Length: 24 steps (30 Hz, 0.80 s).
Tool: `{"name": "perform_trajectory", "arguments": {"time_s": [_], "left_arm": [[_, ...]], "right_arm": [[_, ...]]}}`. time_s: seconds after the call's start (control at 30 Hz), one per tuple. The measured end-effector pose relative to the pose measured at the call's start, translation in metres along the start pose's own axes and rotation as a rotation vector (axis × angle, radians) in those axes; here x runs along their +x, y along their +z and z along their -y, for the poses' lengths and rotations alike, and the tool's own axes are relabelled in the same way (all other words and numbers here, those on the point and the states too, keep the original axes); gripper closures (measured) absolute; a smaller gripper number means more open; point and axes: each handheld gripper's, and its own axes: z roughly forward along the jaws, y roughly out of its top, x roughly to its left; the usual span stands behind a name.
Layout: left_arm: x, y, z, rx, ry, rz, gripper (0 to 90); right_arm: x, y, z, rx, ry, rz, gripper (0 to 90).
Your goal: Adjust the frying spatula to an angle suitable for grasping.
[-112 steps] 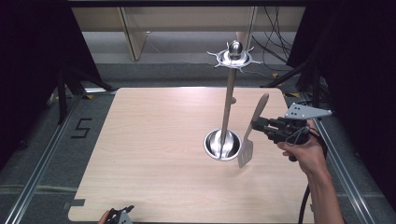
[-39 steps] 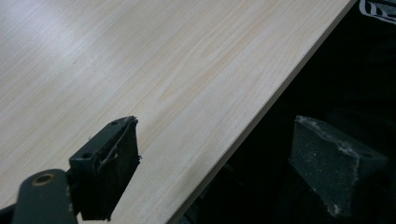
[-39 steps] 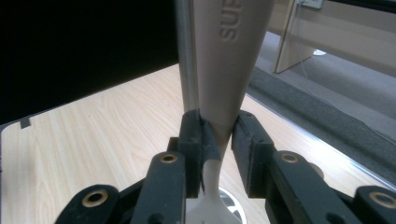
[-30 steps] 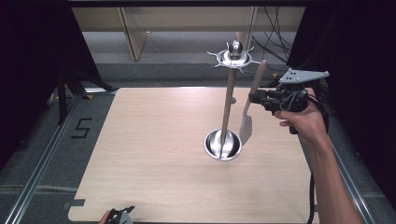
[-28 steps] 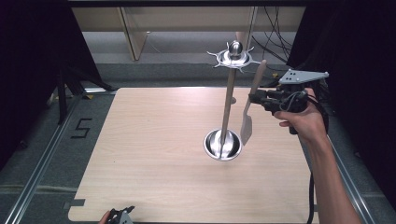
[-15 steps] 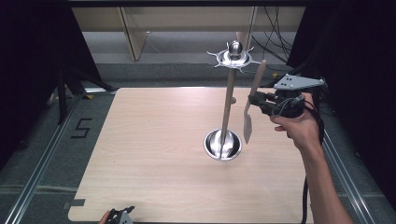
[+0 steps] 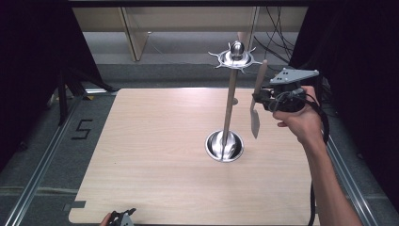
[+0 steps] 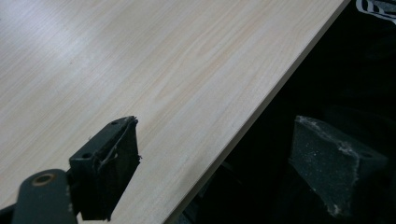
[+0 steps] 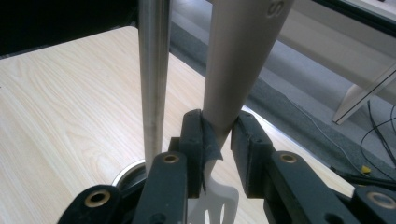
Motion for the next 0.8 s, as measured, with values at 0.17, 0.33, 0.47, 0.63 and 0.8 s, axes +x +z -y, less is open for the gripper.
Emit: {"name": "perform_trajectory", "arguments": {"time_s": [0.17,0.33,0.47,0.63,0.8], "left_arm": [[-0.001,0.002,0.0,-0.006,-0.01,-0.021,14.8],[-0.001,0.0,0.0,0.001,-0.001,-0.004,14.8],[0.0,0.001,0.0,-0.001,-0.002,-0.002,14.8],[0.0,-0.001,0.0,-0.001,-0.005,-0.012,14.8],[-0.001,0.0,0.0,-0.003,-0.002,-0.006,14.8]], "right_arm": [[0.001,0.002,-0.001,0.006,0.0,-0.014,75.4],[0.002,0.003,0.001,-0.009,0.007,-0.007,75.0],[0.004,0.004,0.005,-0.041,0.016,-0.035,74.1],[0.009,0.002,0.008,-0.089,0.015,-0.038,69.0],[0.012,-0.001,0.014,-0.087,0.035,-0.05,60.2]]}}
